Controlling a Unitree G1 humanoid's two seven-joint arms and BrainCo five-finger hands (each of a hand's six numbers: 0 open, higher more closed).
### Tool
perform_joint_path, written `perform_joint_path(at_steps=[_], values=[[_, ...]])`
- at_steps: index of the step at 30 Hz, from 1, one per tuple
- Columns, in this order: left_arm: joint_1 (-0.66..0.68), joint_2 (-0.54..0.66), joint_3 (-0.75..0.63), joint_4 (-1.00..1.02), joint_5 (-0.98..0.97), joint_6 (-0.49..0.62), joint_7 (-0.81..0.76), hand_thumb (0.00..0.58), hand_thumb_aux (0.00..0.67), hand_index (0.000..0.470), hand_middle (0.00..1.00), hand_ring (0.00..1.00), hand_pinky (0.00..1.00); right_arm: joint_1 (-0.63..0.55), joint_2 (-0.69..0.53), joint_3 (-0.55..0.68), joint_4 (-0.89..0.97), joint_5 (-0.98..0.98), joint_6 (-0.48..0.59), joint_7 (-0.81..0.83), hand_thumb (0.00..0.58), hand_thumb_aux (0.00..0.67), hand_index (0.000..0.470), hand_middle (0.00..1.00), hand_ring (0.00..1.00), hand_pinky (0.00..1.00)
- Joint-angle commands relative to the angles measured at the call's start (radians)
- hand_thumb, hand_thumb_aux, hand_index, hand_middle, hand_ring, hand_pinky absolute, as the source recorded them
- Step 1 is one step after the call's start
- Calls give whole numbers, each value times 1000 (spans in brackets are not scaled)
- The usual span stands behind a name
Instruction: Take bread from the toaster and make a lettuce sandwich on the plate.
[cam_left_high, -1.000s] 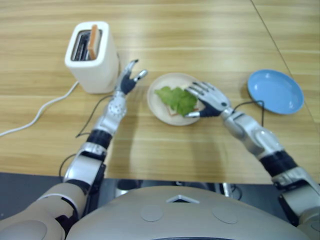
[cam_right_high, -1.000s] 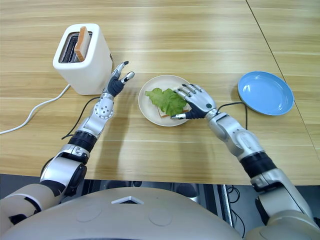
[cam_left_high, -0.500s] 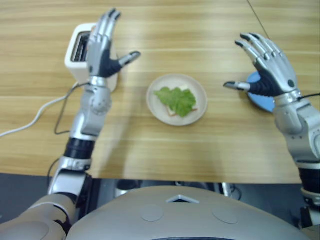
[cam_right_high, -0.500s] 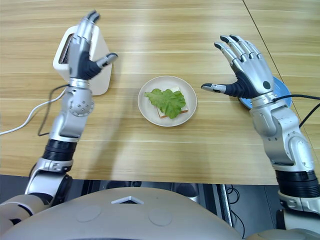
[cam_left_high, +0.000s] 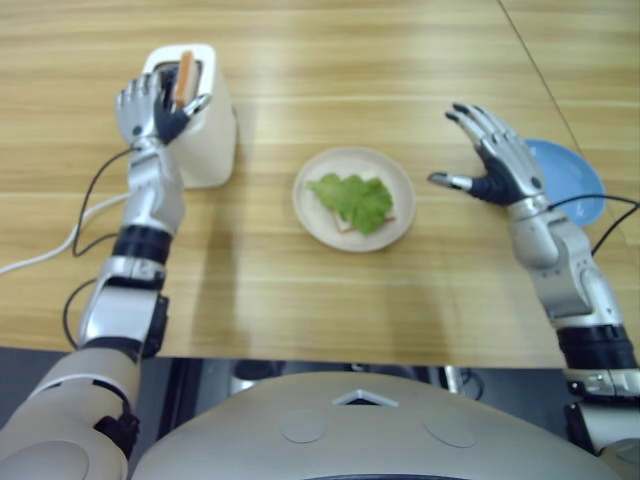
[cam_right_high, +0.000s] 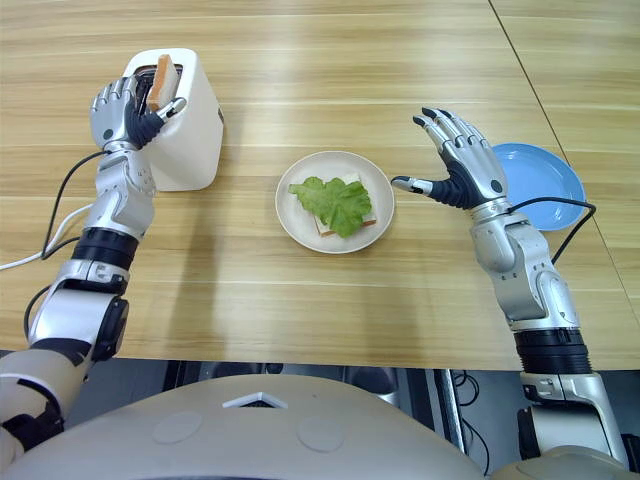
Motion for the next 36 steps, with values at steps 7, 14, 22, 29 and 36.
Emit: perform_joint_path(at_steps=[7, 14, 22, 29, 36], values=[[10, 8, -25, 39, -76, -42, 70, 580, 670, 460, 1000, 1000, 1000, 11, -10, -13, 8, -6, -1, 0, 0, 0, 0, 0, 0, 0], [75, 30, 6, -217, -81, -93, 184, 580, 670, 460, 1000, 1000, 1000, 7, -7, -8, 28, -15, 0, -10, 0, 0, 0, 0, 0, 0], [226, 39, 124, -748, -80, -236, 350, 580, 670, 460, 1000, 1000, 1000, 1, 1, -13, 51, 0, -4, -24, 0, 0, 0, 0, 0, 0], [213, -114, 125, -773, -560, -320, -29, 580, 670, 460, 1000, 1000, 1000, -7, 20, -66, 116, 58, 15, -69, 0, 0, 0, 0, 0, 0], [198, -279, 5, -462, -835, -266, -485, 580, 670, 460, 1000, 1000, 1000, -28, 2, -104, 166, 54, 18, -120, 0, 0, 0, 0, 0, 0]])
